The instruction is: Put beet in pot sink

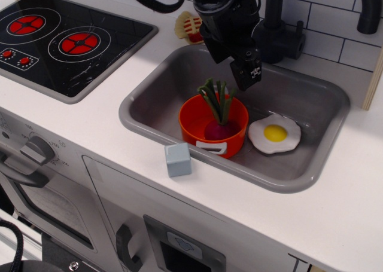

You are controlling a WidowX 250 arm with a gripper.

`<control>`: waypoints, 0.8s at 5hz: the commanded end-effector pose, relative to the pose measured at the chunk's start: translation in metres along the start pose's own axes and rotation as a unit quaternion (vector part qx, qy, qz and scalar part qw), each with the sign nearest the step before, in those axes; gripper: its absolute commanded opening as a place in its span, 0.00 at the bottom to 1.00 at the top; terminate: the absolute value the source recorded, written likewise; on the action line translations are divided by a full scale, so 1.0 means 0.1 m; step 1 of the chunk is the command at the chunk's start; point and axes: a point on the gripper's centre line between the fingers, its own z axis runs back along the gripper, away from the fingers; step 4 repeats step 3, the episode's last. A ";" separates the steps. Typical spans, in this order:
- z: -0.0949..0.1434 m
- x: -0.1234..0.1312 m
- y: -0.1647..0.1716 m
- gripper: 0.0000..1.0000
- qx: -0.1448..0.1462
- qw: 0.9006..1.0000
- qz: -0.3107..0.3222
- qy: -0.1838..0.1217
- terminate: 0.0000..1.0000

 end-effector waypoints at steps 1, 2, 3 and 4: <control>0.25 -0.05 0.10 1.00 0.021 0.999 -0.004 -0.033 0.00; 0.25 -0.05 0.10 1.00 0.021 0.999 -0.004 -0.033 0.00; 0.25 -0.05 0.10 1.00 0.021 0.999 -0.004 -0.033 1.00; 0.25 -0.05 0.10 1.00 0.021 0.999 -0.004 -0.033 1.00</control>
